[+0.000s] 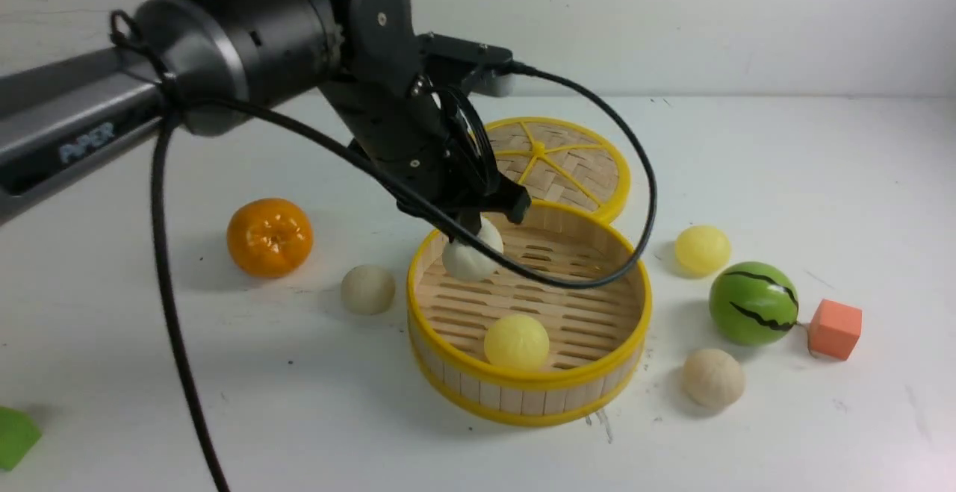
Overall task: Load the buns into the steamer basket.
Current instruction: Use the left arm to put the steamed stuffed bun into the steamer, then use the left arm to grab a steamed stuffed bun
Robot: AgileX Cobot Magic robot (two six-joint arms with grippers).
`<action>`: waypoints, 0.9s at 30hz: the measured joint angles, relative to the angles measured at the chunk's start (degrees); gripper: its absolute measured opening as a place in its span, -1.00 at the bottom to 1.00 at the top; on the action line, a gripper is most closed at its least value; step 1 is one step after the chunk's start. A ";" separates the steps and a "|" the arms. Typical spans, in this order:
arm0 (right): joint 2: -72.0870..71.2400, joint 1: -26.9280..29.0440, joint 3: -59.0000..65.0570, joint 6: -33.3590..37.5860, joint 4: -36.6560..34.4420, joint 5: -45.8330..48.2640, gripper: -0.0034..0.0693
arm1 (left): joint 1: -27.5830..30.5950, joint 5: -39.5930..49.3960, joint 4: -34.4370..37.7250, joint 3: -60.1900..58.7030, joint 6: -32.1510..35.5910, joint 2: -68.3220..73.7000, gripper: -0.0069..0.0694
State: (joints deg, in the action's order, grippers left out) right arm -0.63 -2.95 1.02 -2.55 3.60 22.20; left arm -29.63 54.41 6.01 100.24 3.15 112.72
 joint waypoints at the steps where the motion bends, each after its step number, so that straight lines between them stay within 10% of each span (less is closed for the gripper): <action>1: 0.00 0.00 0.00 0.00 0.00 0.00 -0.25 | 0.00 -0.38 -0.87 0.17 -0.43 1.74 -0.85; 7: 0.00 0.00 0.00 0.00 0.00 0.00 -0.25 | 0.07 -2.06 -6.35 1.63 -1.37 8.91 -0.71; 17: 0.00 0.00 0.00 0.00 0.00 0.00 -0.25 | 0.49 6.78 -8.43 5.33 -2.73 2.09 0.17; 27: 0.00 0.00 0.00 0.00 0.00 0.00 -0.25 | 11.22 5.24 -3.61 -1.42 -2.39 1.32 -0.63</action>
State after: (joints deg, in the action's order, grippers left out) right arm -0.63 -2.95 1.02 -2.55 3.60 22.20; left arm -18.41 59.66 2.39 98.82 0.76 114.04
